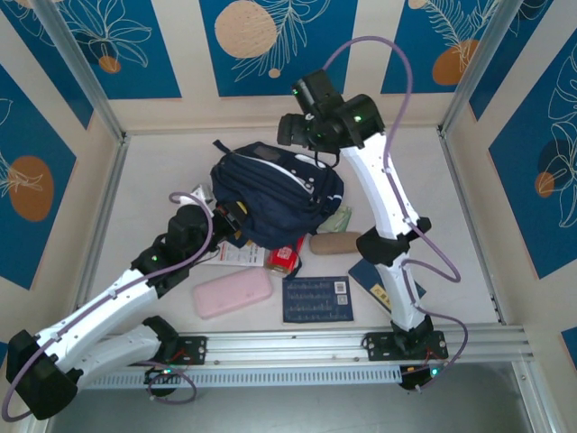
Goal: Pack the student bag
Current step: Rotate the student bag at the center of the table.
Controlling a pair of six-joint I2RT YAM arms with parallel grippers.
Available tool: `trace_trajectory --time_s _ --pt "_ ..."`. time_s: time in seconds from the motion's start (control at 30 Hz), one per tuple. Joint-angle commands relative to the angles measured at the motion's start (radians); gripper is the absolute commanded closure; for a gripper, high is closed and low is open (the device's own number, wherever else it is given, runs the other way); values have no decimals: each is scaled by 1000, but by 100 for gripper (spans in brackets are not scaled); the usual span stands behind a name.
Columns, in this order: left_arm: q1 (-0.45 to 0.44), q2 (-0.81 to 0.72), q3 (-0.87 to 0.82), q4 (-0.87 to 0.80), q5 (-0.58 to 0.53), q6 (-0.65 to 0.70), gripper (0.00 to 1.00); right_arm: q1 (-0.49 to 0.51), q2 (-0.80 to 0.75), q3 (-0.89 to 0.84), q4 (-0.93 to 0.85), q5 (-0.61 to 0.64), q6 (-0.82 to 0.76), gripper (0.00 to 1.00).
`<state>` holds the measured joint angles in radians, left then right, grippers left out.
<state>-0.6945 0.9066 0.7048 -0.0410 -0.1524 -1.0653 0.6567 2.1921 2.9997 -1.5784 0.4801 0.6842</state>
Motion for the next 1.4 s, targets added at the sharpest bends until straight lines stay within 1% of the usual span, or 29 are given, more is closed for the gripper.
trace_trajectory --time_s 0.0,0.03,0.07,0.13,0.2,0.33,0.43,0.5,0.57,0.6,0.63,0.7,0.73,0.77,0.83,0.87,0.9,0.93,1.0,1.07,1.13,1.17,1.23,1.3,1.37 --pt "-21 -1 32 83 -22 -18 100 19 1 14 -196 50 61 13" --pt "-21 0 36 81 -25 -18 100 23 15 7 -198 87 23 13" --pt "-20 -2 39 78 -29 -17 100 23 18 -38 -198 139 -1 13" --pt "-23 -5 47 57 -39 -12 100 11 5 -131 -198 215 -5 13" --pt "-23 -7 61 19 -50 -4 100 6 -12 -225 -198 322 -14 13" --pt "-23 -18 79 -32 -73 11 100 -7 -101 -423 -173 453 -47 15" --pt "-22 -25 80 -50 -91 13 100 -19 -197 -605 -172 514 -25 13" --pt "-23 -20 81 -54 -90 13 100 -33 -248 -745 -164 515 5 12" --pt "-23 -18 79 -52 -85 11 100 -68 -321 -917 -111 502 40 12" --pt "-23 -14 78 -51 -84 9 100 -86 -365 -1003 -54 478 34 12" --pt "-23 -12 76 -48 -82 8 100 -106 -434 -1114 49 429 8 13" --pt "-23 -7 79 -57 -76 8 100 -165 -580 -1342 253 244 -24 14" --pt "-23 -7 83 -63 -75 10 100 -212 -675 -1474 375 80 -19 15" --pt "-23 -7 84 -65 -72 11 100 -264 -779 -1609 514 -113 -4 17" --pt "-23 -8 79 -68 -71 6 100 -334 -982 -1852 802 -423 72 18" --pt "-23 -9 76 -68 -70 -1 100 -347 -1080 -1971 956 -543 141 18" --pt "-23 -8 72 -64 -69 -6 100 -347 -1143 -2050 1068 -613 216 16" --pt "-23 -6 69 -61 -66 -11 100 -337 -1197 -2125 1163 -653 308 15" --pt "-25 0 67 -58 -63 -19 100 -300 -1258 -2246 1316 -684 482 11" --pt "-26 5 67 -55 -62 -21 100 -242 -1314 -2381 1496 -637 668 5" --pt "-29 10 67 -51 -64 -26 100 -196 -1338 -2485 1656 -569 794 1" --pt "-30 11 67 -50 -63 -26 100 -178 -1330 -2510 1703 -536 835 0" --pt "-32 13 70 -52 -64 -30 100 -170 -1284 -2523 1776 -514 871 1" --pt "-33 12 74 -55 -64 -30 100 -172 -1205 -2517 1874 -531 902 6" --pt "-37 14 79 -60 -63 -35 100 -173 -1115 -2475 1922 -561 901 10"
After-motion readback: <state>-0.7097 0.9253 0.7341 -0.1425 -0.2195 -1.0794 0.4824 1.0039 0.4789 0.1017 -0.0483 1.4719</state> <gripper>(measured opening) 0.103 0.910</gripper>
